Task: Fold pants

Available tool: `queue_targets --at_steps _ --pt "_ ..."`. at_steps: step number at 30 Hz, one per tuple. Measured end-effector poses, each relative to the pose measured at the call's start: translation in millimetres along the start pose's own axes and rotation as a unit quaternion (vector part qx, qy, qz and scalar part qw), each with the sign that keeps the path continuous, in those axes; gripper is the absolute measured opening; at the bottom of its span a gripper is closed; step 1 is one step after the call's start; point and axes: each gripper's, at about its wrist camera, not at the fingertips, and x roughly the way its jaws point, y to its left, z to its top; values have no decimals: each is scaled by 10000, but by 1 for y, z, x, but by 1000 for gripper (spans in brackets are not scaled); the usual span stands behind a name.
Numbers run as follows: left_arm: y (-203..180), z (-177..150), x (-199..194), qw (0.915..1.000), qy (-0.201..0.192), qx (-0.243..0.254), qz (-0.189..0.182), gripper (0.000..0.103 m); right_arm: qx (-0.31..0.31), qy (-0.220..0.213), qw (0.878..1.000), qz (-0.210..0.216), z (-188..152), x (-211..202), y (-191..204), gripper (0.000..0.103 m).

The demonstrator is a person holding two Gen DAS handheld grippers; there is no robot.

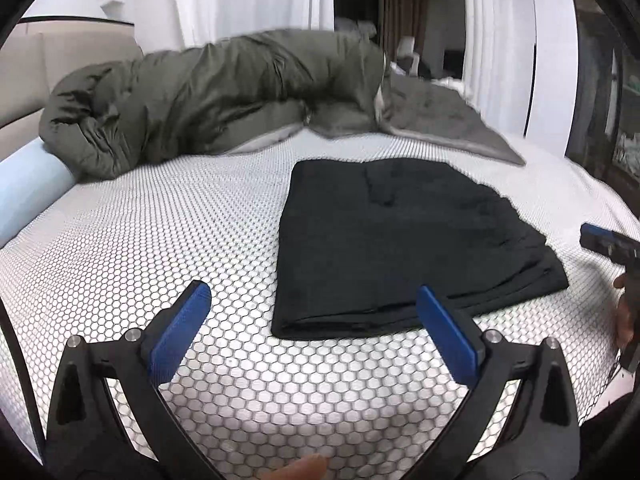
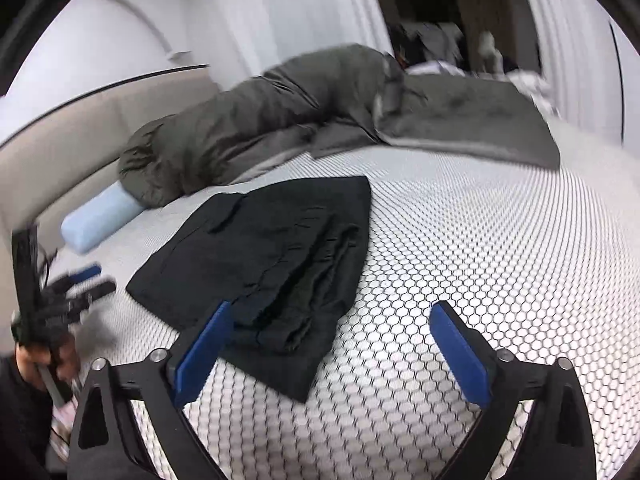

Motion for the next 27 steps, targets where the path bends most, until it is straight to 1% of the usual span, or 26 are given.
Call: queue_targets --at_steps 2,4,6,7,12,14,16,19,20,27 --pt "-3 -6 -2 9998 -111 -111 -78 102 -173 -206 9996 17 -7 -8 4 103" --pt "-6 -14 0 9994 -238 -134 -224 102 -212 -429 9988 -65 -15 -13 5 103" --pt "-7 -23 -7 9995 -276 -109 -119 102 -246 -516 9984 -15 -20 -14 8 103" --pt "-7 -24 -5 9994 -263 -139 -148 102 -274 -574 9980 18 -23 -15 9 103" --pt "8 -34 -6 9976 -307 -577 -232 102 -561 -922 9939 236 -26 -30 26 103" --pt "10 -39 -7 9970 -335 -664 -195 102 -610 -1029 9923 335 -26 -33 33 103" --pt "8 -42 -11 9969 -441 -619 -191 102 -668 -1044 9917 347 -25 -32 38 103" --pt "1 -44 -14 9976 -487 -468 -173 102 -701 -1003 9918 368 -23 -29 40 103" --pt "0 -45 -14 9977 -496 -419 -217 102 -688 -1001 9919 376 -24 -28 39 103" --pt "-4 -46 -17 9978 -516 -340 -219 102 -615 -1036 9920 386 -22 -28 38 103"
